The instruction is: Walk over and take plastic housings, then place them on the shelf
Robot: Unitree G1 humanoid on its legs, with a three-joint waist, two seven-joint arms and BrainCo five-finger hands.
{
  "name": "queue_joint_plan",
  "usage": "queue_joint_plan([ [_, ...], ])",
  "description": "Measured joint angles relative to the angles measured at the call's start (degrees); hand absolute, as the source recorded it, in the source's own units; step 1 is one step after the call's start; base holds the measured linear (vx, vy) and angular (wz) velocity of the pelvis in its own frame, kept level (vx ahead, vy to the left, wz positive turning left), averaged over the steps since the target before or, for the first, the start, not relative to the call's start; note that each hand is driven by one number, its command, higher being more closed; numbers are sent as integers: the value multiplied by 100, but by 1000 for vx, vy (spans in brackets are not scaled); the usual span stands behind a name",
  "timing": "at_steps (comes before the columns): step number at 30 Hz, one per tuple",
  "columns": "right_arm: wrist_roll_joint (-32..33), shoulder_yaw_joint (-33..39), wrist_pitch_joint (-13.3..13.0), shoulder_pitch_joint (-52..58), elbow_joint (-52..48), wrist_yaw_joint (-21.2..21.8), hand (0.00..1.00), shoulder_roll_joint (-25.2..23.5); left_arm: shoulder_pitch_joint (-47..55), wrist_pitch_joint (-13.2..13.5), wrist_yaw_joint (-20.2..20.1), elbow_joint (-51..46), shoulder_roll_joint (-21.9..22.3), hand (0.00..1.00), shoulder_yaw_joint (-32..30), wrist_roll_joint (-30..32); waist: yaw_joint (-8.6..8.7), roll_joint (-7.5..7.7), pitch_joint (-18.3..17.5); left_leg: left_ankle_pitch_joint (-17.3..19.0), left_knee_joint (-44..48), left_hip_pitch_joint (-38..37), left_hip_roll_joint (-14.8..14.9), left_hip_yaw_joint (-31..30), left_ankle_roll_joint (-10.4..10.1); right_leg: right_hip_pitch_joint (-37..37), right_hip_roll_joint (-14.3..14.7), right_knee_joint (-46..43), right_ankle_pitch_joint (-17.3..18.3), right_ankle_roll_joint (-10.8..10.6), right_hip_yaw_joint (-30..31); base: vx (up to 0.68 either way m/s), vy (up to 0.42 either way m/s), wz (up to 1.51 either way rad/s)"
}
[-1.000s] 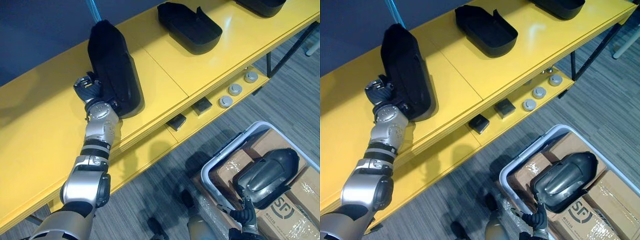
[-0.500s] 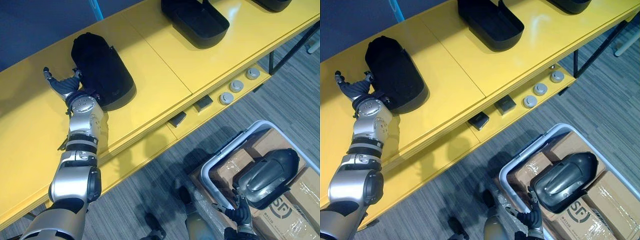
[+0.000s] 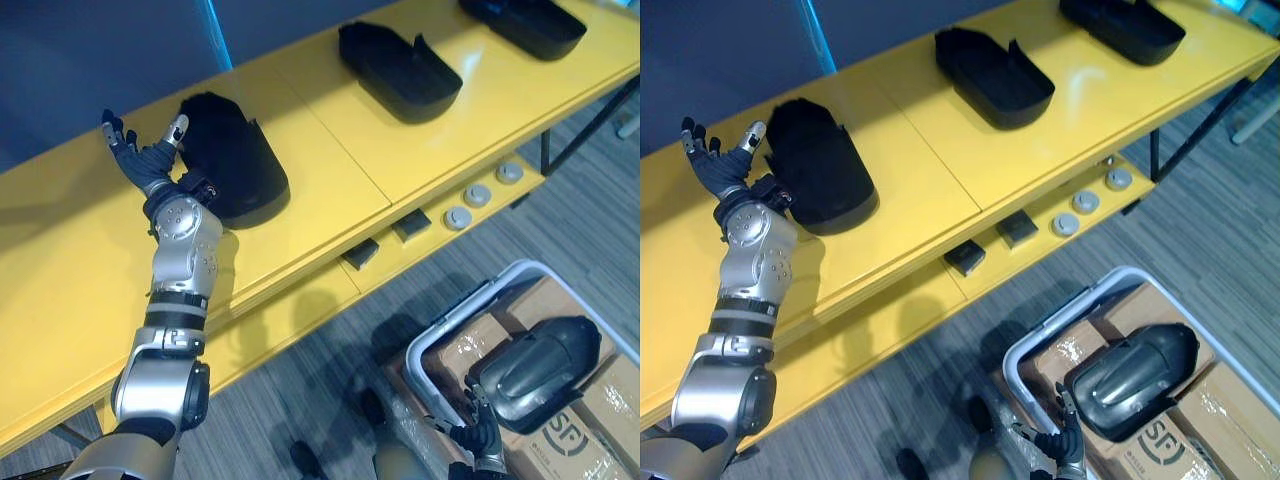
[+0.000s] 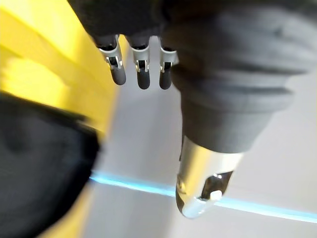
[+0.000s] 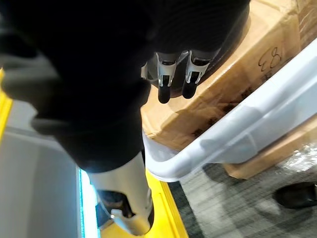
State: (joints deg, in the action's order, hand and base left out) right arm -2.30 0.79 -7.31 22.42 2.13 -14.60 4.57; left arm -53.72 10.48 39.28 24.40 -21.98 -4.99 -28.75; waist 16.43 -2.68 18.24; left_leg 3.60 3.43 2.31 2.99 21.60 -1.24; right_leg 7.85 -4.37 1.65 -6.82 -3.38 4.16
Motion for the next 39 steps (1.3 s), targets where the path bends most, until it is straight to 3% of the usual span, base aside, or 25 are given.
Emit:
queue_joint_plan([
  [3,1,191,-1,2,111,14,0,-1,67,250,-225,-135,-4,0,184,-161,-141,-5,-294,-13,-39,-87,-5,-75,-14,-123,-2,40,6,7,-43,4,-13,10],
  [7,0,387,-3,-3,126,48,0,0,553,294,-422,-662,-21,0,225,-25,-152,-68,-623,-88,-192,-198,-29,-237,-30,-263,-16,83,25,26,-204,-18,-14,21],
  [12,-63,898,-13,55,-97,12,0,-11,2741,373,-860,-2805,161,0,225,887,-213,-192,-869,-209,-506,-577,-32,-277,-75,-537,28,91,95,38,-301,-3,-11,6],
  [13,-111,1112,-19,100,-343,-19,0,-66,3727,430,-1013,-3569,482,0,255,1128,-257,-233,-972,-213,-533,-612,-28,-276,-79,-560,34,91,112,35,-305,0,0,0],
  [16,-210,1457,-147,99,-775,-144,0,-197,5534,464,-1325,-4569,1271,0,675,1596,-424,-224,-1093,-202,-545,-671,-14,-233,-92,-594,67,102,117,34,-266,-11,-19,-6],
  [19,-273,1622,-281,-28,-886,-253,0,-269,6373,464,-1509,-4699,1542,0,957,1863,-569,-225,-1120,-160,-447,-636,-6,-256,-128,-595,74,95,118,32,-233,-28,-12,1],
  [21,-273,1682,-288,-165,-1015,-333,0,-305,6789,464,-1615,-4708,1789,0,969,1915,-671,-221,-1121,75,106,-333,8,-542,-140,-546,71,78,136,5,-221,-56,-15,7],
  [24,-273,1726,-351,-227,-1057,-424,0,-322,7113,460,-1673,-4699,1992,0,982,1940,-792,-216,-1120,252,293,-216,51,-717,-206,-482,92,79,164,4,-200,-70,-6,-2],
  [29,-268,1698,-354,-270,-1058,-449,0,-340,7088,459,-1844,-4643,1977,0,974,2009,-856,-205,-1104,500,817,-90,105,-796,-242,-316,183,-213,206,-43,23,-14,14,-32],
  [30,-265,1579,-355,-419,-1080,-447,0,-326,7079,450,-1833,-4609,1980,0,917,2059,-1029,-190,-1082,731,1545,78,98,-1607,-138,-160,359,-490,198,15,512,24,45,-142],
  [32,-260,1259,-359,-490,-1292,-440,0,-285,6996,450,-1815,-4633,1983,0,853,2136,-1153,-187,-1048,1107,2127,123,41,-2576,-194,80,652,-889,272,-26,1166,10,86,-191],
  [34,-253,1013,-370,-377,-1652,-383,0,-271,6790,449,-1814,-4643,2007,0,928,2235,-1123,-194,-1047,1484,2425,140,-52,-3229,-262,414,954,-1302,408,-118,1685,-92,172,-174],
  [35,-251,976,-378,-223,-1888,-363,0,-290,6638,450,-1815,-4643,2053,0,1014,2270,-1040,-192,-1044,1705,2416,138,-64,-3275,-195,572,1059,-1406,425,-158,1872,-173,251,-137],
  [36,-251,980,-392,-70,-2059,-304,0,-343,6444,454,-1818,-4629,2100,0,1106,2324,-940,-110,-975,1878,2444,148,-101,-3129,-45,699,1113,-1449,375,-242,2039,-218,266,-134],
  [37,-252,972,-391,117,-2275,-208,0,-435,6243,453,-1821,-4611,2114,0,1185,2336,-936,32,-868,1879,2527,155,-115,-2669,-29,713,1112,-1329,320,-267,2346,-343,374,-184],
  [38,-253,989,-389,278,-2471,-188,0,-427,6213,453,-1819,-4618,2123,0,1236,2339,-957,114,-831,1831,2518,257,-31,-2138,43,787,984,-878,383,-177,2305,-305,296,-244],
  [39,-253,1076,-397,228,-2540,-190,0,-436,6156,455,-1825,-4607,2084,0,1294,2343,-946,14,-795,1713,2361,341,109,-1635,206,1021,736,-576,512,55,1539,-300,258,-243],
])
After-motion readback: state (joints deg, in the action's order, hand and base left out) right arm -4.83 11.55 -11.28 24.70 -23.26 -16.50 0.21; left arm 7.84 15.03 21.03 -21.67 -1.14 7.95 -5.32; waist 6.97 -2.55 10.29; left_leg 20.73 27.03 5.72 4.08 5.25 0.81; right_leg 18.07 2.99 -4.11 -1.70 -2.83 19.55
